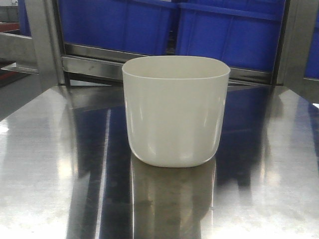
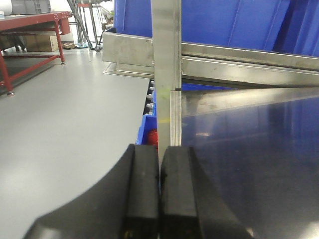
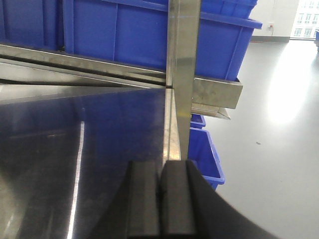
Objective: Move white bin to right shelf second layer
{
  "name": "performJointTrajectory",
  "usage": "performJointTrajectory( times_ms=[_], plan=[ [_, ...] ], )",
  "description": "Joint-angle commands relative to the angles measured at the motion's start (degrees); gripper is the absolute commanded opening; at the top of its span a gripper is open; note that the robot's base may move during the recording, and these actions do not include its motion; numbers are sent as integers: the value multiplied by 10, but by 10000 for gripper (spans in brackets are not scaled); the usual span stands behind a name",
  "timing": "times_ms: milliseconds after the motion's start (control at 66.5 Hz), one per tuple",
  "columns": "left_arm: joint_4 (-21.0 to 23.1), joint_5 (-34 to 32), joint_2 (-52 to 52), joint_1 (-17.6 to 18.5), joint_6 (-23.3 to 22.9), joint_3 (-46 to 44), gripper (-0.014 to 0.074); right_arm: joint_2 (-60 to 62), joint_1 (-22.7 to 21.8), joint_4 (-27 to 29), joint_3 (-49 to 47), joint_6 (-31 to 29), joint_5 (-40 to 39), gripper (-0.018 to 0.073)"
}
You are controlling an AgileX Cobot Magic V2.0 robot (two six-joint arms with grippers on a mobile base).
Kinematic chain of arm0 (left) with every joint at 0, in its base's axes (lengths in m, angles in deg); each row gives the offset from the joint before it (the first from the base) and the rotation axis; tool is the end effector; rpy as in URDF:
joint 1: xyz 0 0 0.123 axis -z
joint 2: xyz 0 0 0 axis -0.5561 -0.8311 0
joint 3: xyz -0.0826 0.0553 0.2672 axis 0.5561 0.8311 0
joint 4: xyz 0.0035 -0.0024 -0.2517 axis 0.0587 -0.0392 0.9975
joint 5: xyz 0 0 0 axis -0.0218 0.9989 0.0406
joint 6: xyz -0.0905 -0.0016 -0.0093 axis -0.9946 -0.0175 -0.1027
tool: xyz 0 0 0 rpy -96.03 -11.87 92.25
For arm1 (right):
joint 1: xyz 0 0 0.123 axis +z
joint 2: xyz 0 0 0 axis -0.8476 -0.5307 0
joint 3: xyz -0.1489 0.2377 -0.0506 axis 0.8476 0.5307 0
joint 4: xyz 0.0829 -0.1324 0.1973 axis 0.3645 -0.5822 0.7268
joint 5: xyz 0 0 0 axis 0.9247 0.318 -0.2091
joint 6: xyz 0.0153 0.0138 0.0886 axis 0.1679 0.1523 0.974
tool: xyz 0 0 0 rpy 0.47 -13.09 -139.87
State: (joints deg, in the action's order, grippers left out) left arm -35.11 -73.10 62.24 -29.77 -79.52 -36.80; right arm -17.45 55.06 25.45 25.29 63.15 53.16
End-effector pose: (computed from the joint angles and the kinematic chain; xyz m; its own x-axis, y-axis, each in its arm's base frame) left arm 0.0559 -0.0040 0.1989 -0.0458 0.0188 -0.9988 0.0706 0.9974 0.0155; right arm 0.0568 -0.0016 0.1943 -0.0357 0.0280 -0.9990 0.0371 0.9990 0.0267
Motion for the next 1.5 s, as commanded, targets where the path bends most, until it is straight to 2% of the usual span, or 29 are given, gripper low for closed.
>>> performJointTrajectory(
  times_ms=[0,512,662,933,1068,1219,1279,1339,1444,1489],
  plan=[
    [0,-49,9,4,-2,21,85,11,-1,1,-9,-2,-53,48],
    [0,-49,9,4,-2,21,85,11,-1,2,-13,-2,-56,48],
    [0,-49,9,4,-2,21,85,-7,-1,1,-58,-2,-22,48],
    [0,-49,9,4,-2,21,85,-134,-1,0,-172,-2,-8,48],
    [0,-49,9,4,-2,21,85,-193,-1,-23,-222,-2,-9,48],
    [0,-49,9,4,-2,21,85,-248,-1,-101,-259,2,-14,48],
    [0,-49,9,4,-2,21,85,-265,0,-129,-266,27,-8,48],
    [0,-49,9,4,-2,21,85,-286,0,-156,-274,90,6,50],
    [0,-49,9,4,-2,21,85,-325,8,-198,-291,266,45,109],
    [0,-49,9,4,-2,21,85,-341,18,-221,-299,315,62,162]
  ],
)
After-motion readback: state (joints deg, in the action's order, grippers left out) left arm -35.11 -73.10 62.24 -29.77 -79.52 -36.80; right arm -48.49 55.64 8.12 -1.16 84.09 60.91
